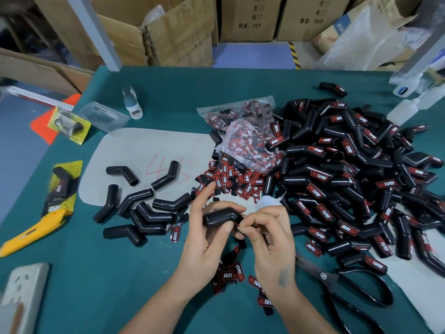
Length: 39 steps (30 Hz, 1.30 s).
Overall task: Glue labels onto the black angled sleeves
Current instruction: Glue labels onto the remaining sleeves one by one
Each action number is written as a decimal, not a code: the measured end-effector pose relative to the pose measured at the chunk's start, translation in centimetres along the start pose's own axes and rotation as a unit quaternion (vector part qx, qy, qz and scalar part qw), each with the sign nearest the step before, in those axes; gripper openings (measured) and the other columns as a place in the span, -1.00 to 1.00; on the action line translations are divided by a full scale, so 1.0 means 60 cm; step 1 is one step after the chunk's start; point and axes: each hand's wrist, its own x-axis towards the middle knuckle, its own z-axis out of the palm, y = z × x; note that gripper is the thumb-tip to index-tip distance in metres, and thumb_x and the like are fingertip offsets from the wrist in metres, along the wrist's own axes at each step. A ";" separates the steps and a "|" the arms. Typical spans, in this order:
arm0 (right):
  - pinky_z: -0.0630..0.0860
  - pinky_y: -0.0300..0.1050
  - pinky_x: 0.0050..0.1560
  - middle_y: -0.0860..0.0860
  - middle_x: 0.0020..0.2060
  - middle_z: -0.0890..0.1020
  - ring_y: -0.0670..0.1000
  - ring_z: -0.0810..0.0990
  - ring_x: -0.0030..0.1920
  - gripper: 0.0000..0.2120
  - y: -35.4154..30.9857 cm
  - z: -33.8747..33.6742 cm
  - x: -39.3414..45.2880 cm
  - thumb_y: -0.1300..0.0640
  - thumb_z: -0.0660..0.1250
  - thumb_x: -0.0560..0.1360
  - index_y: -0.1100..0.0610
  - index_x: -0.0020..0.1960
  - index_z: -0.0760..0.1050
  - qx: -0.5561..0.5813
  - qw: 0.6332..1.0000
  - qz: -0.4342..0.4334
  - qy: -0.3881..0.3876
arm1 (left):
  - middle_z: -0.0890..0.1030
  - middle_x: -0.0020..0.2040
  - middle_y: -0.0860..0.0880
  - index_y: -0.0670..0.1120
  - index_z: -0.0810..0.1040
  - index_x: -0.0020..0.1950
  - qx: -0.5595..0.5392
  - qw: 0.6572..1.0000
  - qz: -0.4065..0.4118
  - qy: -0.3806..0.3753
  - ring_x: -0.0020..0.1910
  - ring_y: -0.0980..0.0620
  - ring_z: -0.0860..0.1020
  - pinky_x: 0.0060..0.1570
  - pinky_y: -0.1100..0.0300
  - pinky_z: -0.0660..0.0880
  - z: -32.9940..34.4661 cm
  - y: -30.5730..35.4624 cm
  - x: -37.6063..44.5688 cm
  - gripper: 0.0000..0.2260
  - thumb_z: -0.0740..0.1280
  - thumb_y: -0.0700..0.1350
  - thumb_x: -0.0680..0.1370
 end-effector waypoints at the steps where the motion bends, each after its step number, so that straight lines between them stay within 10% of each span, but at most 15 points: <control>1: 0.60 -0.19 -0.09 -0.11 -0.02 0.49 0.04 0.65 -0.18 -0.72 0.000 0.001 0.000 0.41 0.34 0.55 0.04 -0.07 0.63 0.000 1.000 -0.002 -0.001 | 0.63 0.22 -0.10 0.11 0.17 0.64 0.001 1.000 -0.001 0.001 0.24 -0.12 0.59 0.28 0.13 0.51 0.000 0.000 0.000 -0.45 0.25 -0.18 0.70; 19: 0.58 -0.19 -0.09 -0.11 -0.07 0.50 0.06 0.61 -0.16 -0.73 -0.004 -0.001 0.006 0.30 0.43 0.53 -0.09 -0.07 0.65 -0.008 1.000 0.015 0.018 | 0.60 0.28 -0.09 0.18 0.21 0.64 0.017 1.000 -0.008 -0.001 0.31 -0.13 0.57 0.32 0.15 0.49 0.001 0.000 -0.002 -0.45 0.23 -0.18 0.70; 25: 0.61 0.13 -0.06 -0.05 -0.06 0.51 0.24 0.63 -0.13 -0.78 -0.004 -0.004 0.004 0.26 0.44 0.53 -0.08 -0.07 0.65 -0.026 0.999 0.025 0.019 | 0.60 0.29 -0.09 0.19 0.21 0.64 0.015 1.000 -0.013 0.001 0.32 -0.15 0.57 0.33 0.15 0.48 0.000 0.000 -0.003 -0.45 0.25 -0.16 0.70; 34: 0.56 -0.26 -0.04 -0.10 -0.05 0.48 -0.05 0.58 -0.10 -0.81 -0.010 -0.002 0.003 0.30 0.46 0.51 0.01 -0.01 0.67 -0.042 0.999 0.004 0.016 | 0.63 0.24 -0.09 0.11 0.31 0.57 -0.019 0.999 -0.010 0.035 0.26 -0.06 0.60 0.28 0.18 0.51 0.013 0.007 -0.001 -0.49 0.28 -0.23 0.66; 39: 0.60 0.18 -0.02 -0.11 -0.02 0.51 0.04 0.61 -0.11 -0.82 -0.010 0.002 -0.002 0.02 0.43 0.55 -0.20 0.09 0.54 -0.009 0.999 0.027 0.038 | 0.63 0.26 -0.21 0.13 0.37 0.52 -0.069 0.992 -0.029 0.102 0.16 -0.25 0.64 0.08 0.04 0.63 0.012 0.008 0.007 -0.53 0.32 -0.17 0.65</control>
